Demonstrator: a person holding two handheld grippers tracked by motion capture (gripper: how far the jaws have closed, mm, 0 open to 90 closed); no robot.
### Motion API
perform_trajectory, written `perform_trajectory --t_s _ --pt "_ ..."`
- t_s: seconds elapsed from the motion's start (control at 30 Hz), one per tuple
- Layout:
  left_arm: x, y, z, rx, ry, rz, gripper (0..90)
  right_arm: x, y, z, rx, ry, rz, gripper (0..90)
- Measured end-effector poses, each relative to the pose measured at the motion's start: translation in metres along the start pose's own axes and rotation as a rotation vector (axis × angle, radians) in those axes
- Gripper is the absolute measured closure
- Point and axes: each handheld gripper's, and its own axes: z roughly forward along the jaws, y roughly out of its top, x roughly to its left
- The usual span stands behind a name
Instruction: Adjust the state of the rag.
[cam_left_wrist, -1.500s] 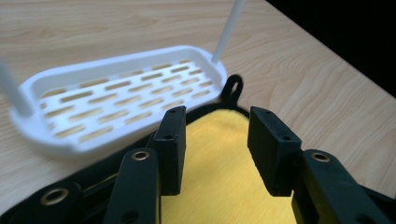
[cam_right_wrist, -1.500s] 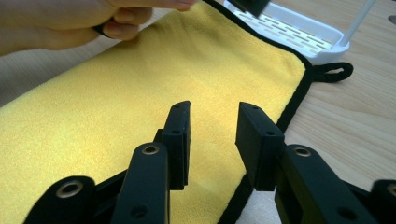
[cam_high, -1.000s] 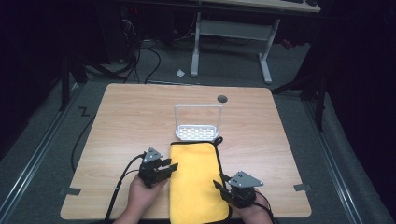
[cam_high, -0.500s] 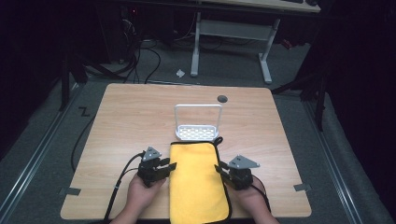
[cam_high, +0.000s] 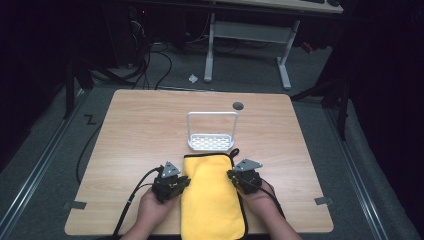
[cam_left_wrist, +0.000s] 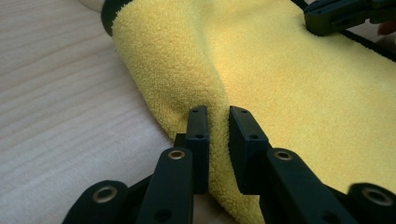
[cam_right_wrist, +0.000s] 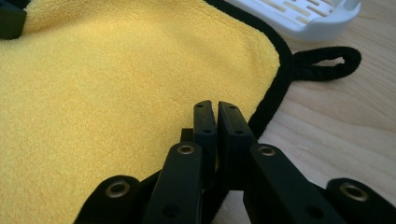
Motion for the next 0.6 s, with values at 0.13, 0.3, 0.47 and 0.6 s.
perform_trajectory --t_s 0.13,0.3,0.47,0.6 --pt "-0.009 -0.004 -0.006 0.03 -0.041 -0.004 75.6 0.007 -0.013 -0.015 0.002 0.034 -0.003 86.0" --pt "-0.011 -0.002 -0.01 0.013 -0.022 0.014 70.5 0.011 -0.022 -0.025 0.005 0.051 -0.025 84.3" --pt "0.012 0.008 -0.011 -0.074 0.0 -0.089 52.2 0.009 -0.022 -0.024 0.008 0.07 -0.012 84.1" --pt "0.029 0.022 0.005 -0.106 -0.063 -0.198 43.0 0.008 -0.021 -0.024 0.008 0.072 -0.016 84.0"
